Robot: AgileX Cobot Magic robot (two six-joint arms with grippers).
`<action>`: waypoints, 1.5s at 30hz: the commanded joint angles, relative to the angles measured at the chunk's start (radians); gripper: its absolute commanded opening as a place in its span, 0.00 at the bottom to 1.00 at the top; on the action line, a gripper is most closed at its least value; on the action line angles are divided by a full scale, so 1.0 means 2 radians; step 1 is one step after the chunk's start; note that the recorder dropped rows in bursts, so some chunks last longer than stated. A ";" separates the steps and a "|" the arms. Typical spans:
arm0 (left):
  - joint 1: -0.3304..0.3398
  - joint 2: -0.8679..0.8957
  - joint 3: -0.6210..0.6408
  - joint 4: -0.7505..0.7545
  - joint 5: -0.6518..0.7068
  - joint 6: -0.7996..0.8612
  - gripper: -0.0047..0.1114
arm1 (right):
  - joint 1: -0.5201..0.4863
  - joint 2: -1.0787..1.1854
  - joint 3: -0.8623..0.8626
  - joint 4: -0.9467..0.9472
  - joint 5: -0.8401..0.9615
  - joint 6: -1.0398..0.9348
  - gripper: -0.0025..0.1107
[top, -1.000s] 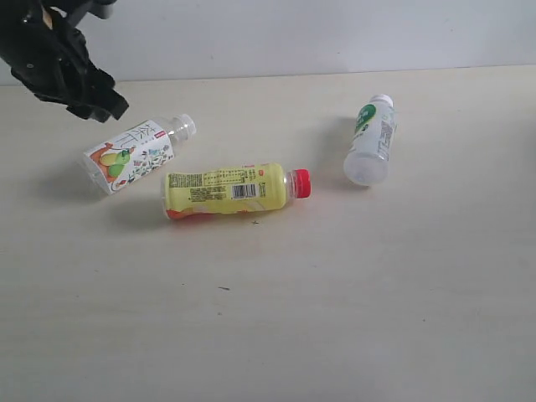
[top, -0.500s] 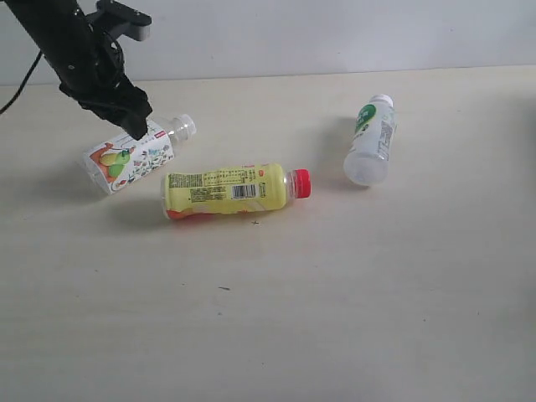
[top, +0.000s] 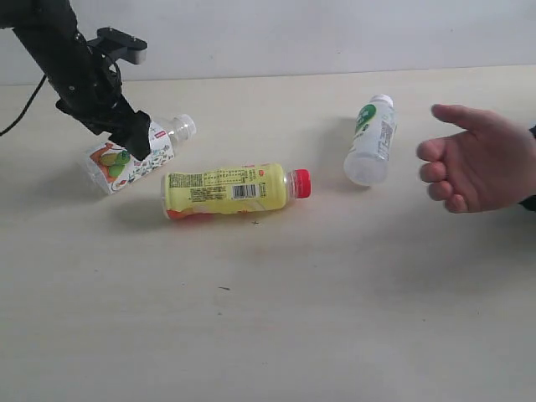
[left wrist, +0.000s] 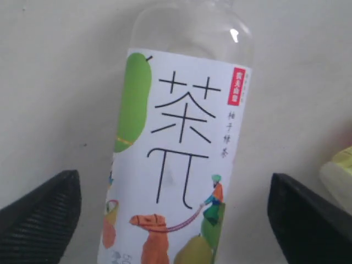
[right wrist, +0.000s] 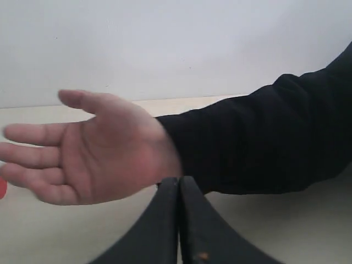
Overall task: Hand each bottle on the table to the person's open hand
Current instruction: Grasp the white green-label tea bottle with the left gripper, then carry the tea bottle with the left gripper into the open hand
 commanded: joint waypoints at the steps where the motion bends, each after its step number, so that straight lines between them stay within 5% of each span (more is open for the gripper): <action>1: 0.001 0.011 -0.004 0.002 -0.013 0.002 0.80 | -0.002 -0.003 0.002 -0.001 -0.003 0.001 0.02; 12: 0.001 0.034 -0.004 0.002 -0.025 0.003 0.73 | -0.002 -0.003 0.002 -0.001 -0.003 0.001 0.02; 15: 0.001 0.034 -0.004 0.002 -0.025 0.003 0.55 | -0.002 -0.003 0.002 -0.001 -0.003 0.001 0.02; 21: 0.001 0.029 -0.004 0.003 -0.015 -0.003 0.04 | -0.002 -0.003 0.002 -0.001 -0.003 0.001 0.02; 35: -0.008 -0.085 -0.004 0.001 0.089 -0.135 0.04 | -0.002 -0.003 0.002 -0.001 -0.006 0.001 0.02; 45: -0.111 -0.151 -0.004 0.003 0.130 -0.261 0.04 | -0.002 -0.003 0.002 -0.001 -0.006 0.001 0.02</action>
